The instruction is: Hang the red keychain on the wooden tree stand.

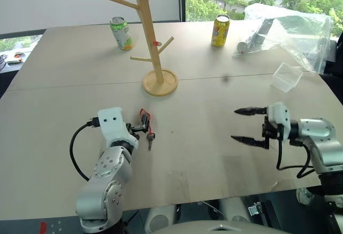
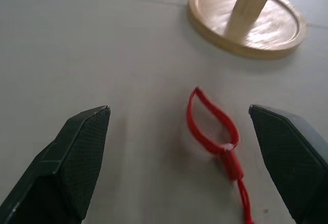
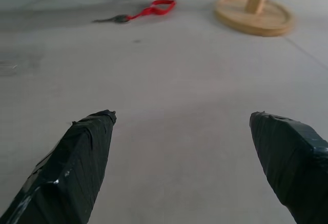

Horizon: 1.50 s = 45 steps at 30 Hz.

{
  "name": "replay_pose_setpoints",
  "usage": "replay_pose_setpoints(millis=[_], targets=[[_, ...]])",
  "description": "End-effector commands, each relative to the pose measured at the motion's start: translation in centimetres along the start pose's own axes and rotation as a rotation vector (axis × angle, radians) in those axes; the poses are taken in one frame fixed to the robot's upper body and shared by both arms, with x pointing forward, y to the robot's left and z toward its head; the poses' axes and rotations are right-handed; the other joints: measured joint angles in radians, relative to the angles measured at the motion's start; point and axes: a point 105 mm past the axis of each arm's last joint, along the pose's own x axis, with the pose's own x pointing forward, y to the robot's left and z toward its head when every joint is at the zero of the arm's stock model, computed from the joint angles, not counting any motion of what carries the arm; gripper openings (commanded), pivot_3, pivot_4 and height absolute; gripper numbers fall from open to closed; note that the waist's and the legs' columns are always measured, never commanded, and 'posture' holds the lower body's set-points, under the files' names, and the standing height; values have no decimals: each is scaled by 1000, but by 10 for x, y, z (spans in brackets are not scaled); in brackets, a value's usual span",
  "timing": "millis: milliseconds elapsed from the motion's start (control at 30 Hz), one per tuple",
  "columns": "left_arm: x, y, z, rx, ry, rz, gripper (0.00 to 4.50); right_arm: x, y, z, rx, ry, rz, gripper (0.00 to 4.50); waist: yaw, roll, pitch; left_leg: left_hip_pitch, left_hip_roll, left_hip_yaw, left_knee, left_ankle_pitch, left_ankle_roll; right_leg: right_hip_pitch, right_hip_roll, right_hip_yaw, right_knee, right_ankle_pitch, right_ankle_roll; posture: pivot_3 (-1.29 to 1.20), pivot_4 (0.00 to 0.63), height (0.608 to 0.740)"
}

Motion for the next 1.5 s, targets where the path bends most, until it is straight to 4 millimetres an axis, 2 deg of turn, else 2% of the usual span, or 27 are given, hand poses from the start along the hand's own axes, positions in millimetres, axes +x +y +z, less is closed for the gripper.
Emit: replay_pose_setpoints(millis=[33, 167, 567, 1167, 1500], targets=[[-10, -14, 10, -12, 8, -41, 4500, 4, -3, 1, -46, -46, 4, 4489, 1, 0, 0, 0, 0, 0, 0, 0, 0, 0, 0, 0, 0, 0, 0, 0, 150, 740], [-11, -26, 17, 20, 12, -78, 4500, 9, -6, 2, -48, -70, -6, 4489, 3, 0, 0, 1, 0, 0, 0, 0, 0, 1, 0, 0, 0, -1, -3, 0, 150, 740], [-13, -32, 12, 102, 162, -52, 4500, 16, -2, 8, -53, -101, -14, 4489, 3, 0, 0, 3, -1, 0, 0, 0, 0, 3, 0, 1, 0, -1, -2, 0, 150, 740], [-14, -31, -8, 49, 274, -43, 4500, 19, 1, 10, -50, -134, 13, 4489, 3, -1, 0, 8, -1, 0, -1, 0, 0, 7, -1, 1, 0, -2, -4, 0, 150, 740], [-6, -17, -7, 96, 290, -2, 4500, 25, 2, 16, -51, -157, 8, 4489, 3, -1, 0, 8, -1, 0, -1, 0, 0, 7, -1, 1, 0, -2, -4, 0, 150, 740]])
